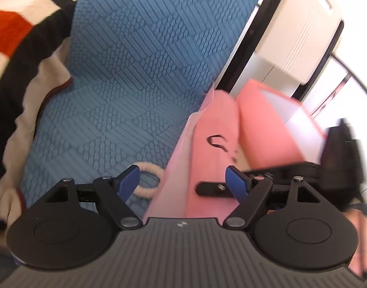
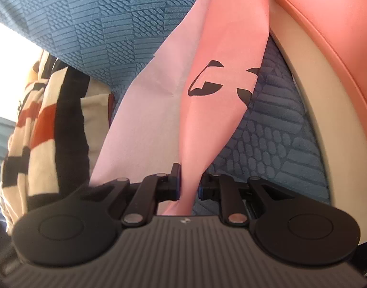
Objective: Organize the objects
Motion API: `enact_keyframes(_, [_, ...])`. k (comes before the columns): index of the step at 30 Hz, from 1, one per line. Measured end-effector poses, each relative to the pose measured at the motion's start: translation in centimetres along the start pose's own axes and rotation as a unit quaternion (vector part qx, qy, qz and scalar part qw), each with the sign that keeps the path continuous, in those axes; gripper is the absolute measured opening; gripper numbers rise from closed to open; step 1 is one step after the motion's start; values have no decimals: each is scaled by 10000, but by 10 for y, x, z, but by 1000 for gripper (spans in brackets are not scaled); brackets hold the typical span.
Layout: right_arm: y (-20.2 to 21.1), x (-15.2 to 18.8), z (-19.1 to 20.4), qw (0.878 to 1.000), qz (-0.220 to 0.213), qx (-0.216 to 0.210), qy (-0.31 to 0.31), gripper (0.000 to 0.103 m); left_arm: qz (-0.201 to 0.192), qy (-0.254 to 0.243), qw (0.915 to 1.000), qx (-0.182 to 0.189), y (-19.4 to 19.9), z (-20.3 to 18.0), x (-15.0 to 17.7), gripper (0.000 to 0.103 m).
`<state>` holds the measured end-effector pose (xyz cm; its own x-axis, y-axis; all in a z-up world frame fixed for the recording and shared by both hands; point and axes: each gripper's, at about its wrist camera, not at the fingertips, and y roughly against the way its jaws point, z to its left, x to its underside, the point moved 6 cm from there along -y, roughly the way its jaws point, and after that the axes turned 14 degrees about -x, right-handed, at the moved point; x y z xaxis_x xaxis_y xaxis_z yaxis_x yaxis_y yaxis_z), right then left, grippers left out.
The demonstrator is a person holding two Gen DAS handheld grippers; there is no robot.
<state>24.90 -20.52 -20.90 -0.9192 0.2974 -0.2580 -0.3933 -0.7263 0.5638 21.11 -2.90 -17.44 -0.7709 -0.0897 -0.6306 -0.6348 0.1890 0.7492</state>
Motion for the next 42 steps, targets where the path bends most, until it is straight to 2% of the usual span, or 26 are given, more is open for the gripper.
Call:
enact_keyframes(2, [0, 0, 1, 10000, 14, 28, 80, 16, 144, -53, 9998, -89, -20, -3, -3, 80])
enact_keyframes(4, [0, 0, 1, 9999, 37, 69, 154, 16, 273, -47, 9996, -37, -37, -4, -6, 69])
enact_keyframes(12, [-1, 4, 2, 9971, 148, 368, 650, 17, 802, 114, 9967, 92, -87, -3, -12, 51])
enact_keyframes(13, [-1, 5, 3, 9962, 161, 421, 743, 17, 859, 155, 9961, 149, -91, -3, -13, 47])
enact_keyframes(16, [0, 8, 5, 9921, 216, 590, 1085, 17, 1072, 302, 9936, 197, -102, -1, -11, 26])
enact_keyframes(18, [2, 7, 10, 9886, 190, 682, 1326, 17, 1072, 390, 9935, 66, -105, 3, -9, 19])
enact_keyframes(21, [3, 8, 17, 9847, 179, 708, 1585, 17, 965, 598, 9935, 114, -100, 7, -10, 8])
enact_keyframes(29, [1, 23, 40, 9759, 266, 671, 2059, 17, 609, 1091, 9919, 224, -55, 26, -11, 2])
enact_keyframes(33, [-1, 33, 54, 9734, 314, 555, 2203, 17, 349, 1362, 9900, 97, -21, 37, -11, 1])
enact_keyframes(37, [-9, 33, 63, 9685, 320, 572, 2401, 17, 115, 1687, 9856, 49, 4, 51, -9, 1])
enact_keyframes(42, [-21, 28, 70, 9666, 273, 516, 2496, 18, 42, 2166, 9762, 0, 11, 75, -3, 0])
